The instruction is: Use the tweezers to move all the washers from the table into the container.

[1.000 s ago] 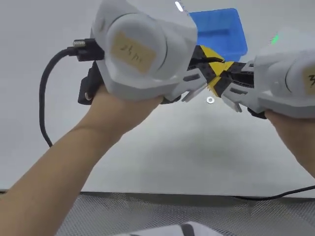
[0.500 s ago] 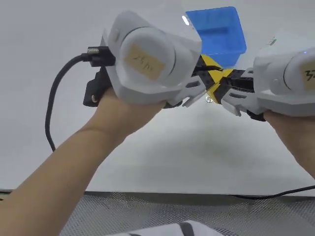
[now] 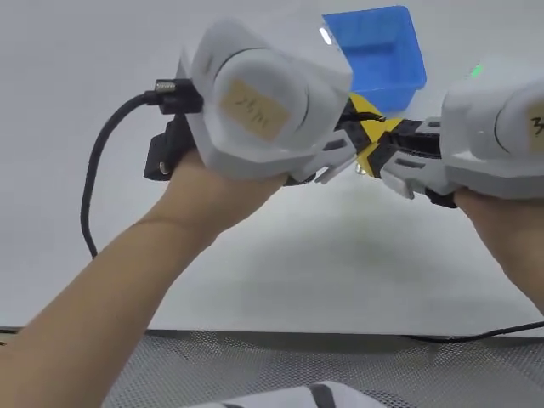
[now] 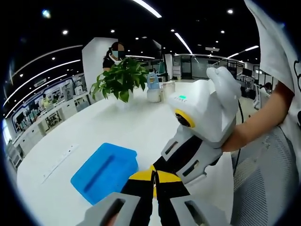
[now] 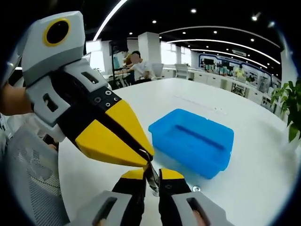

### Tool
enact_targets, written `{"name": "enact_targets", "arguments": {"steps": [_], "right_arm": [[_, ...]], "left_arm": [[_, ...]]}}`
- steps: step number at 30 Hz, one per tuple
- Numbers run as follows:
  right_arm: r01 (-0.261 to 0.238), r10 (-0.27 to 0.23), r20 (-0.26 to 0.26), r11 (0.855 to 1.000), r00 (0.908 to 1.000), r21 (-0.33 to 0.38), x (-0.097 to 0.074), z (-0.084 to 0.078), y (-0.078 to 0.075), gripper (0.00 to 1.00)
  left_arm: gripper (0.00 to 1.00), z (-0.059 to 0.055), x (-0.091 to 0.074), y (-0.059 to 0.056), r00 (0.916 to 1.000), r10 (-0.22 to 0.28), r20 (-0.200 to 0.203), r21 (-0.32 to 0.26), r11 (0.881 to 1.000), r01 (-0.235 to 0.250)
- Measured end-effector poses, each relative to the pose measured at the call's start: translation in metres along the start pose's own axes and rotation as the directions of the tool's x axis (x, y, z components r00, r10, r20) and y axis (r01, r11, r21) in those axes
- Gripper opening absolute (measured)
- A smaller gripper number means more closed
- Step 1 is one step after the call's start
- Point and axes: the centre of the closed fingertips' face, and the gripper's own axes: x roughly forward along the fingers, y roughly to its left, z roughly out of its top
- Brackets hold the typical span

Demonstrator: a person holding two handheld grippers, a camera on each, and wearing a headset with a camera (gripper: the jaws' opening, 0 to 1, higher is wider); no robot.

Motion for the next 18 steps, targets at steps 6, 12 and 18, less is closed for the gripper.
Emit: {"name": "enact_targets", "arguments": {"steps": [6,12,18], "right_arm": [[0.017,-0.02,-0.03,0.994,0.9994,-0.105,0.0,-0.002,0.002,0.03],[0.026,-0.033,-0.048,0.99,0.9983,-0.14,-0.002,-0.001,0.004,0.03],[0.037,-0.04,-0.018,0.987,0.999,-0.156,-0.011,0.018,0.003,0.03]], "left_arm": [[0.0,0.0,-0.002,-0.003,0.9999,-0.01,-0.002,-0.009,1.0,0.01],[0.0,0.001,-0.004,-0.008,0.9998,-0.016,-0.012,0.008,1.0,0.016],[0.0,0.017,-0.016,-0.004,0.9999,0.009,0.012,0.038,0.999,-0.009]]}}
